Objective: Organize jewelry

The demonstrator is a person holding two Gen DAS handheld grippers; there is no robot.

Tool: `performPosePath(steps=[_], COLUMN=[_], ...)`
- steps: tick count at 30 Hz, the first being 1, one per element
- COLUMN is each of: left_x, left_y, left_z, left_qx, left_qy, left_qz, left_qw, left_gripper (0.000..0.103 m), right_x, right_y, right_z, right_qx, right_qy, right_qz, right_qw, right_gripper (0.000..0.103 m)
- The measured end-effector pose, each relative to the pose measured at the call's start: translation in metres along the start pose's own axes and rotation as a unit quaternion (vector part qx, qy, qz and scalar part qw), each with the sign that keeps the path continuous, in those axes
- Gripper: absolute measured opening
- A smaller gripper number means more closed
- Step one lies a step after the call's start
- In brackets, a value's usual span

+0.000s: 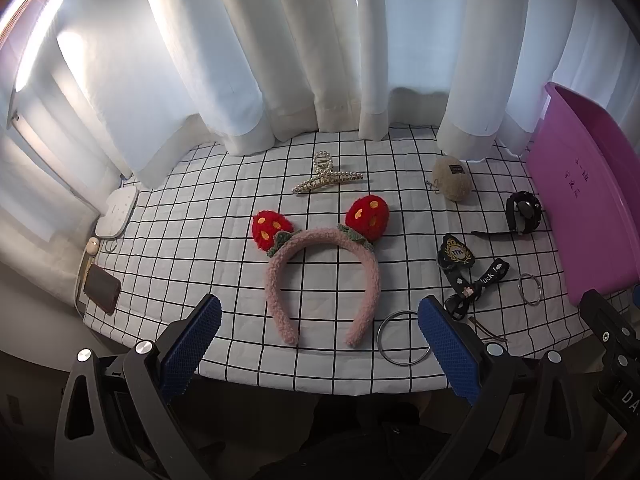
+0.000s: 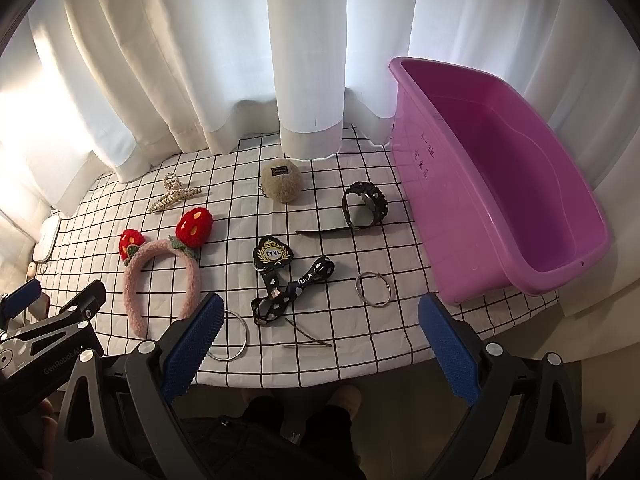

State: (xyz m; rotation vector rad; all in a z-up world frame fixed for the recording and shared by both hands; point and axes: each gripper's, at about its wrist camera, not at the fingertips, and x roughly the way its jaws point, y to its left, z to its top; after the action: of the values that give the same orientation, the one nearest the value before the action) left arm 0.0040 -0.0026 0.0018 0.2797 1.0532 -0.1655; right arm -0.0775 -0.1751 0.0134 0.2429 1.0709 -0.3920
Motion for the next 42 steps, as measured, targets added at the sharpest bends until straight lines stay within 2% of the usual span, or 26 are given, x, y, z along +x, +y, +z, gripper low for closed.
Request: performPosePath(steps=[21,42], left_x=[0.007,0.023], left_y=[-0.001,0.005], left_z=[0.008,-0.006], left_qx=[-0.002,-0.014], left_qy=[0.011,0.037], left_qz=[-0.007,-0.004], left_qw=[0.9999,0.9992], left_gripper=[0.097,0.097], right_x=[0.004,0.017], right_y=[-0.001,0.004], right_z=[-0.001,-0.002], right_qx=[0.000,-0.016], right_qy=[0.004,0.027], right_qz=[0.002,0.000], right_qw=[1.000,1.000], right_gripper=[0.093,0.093])
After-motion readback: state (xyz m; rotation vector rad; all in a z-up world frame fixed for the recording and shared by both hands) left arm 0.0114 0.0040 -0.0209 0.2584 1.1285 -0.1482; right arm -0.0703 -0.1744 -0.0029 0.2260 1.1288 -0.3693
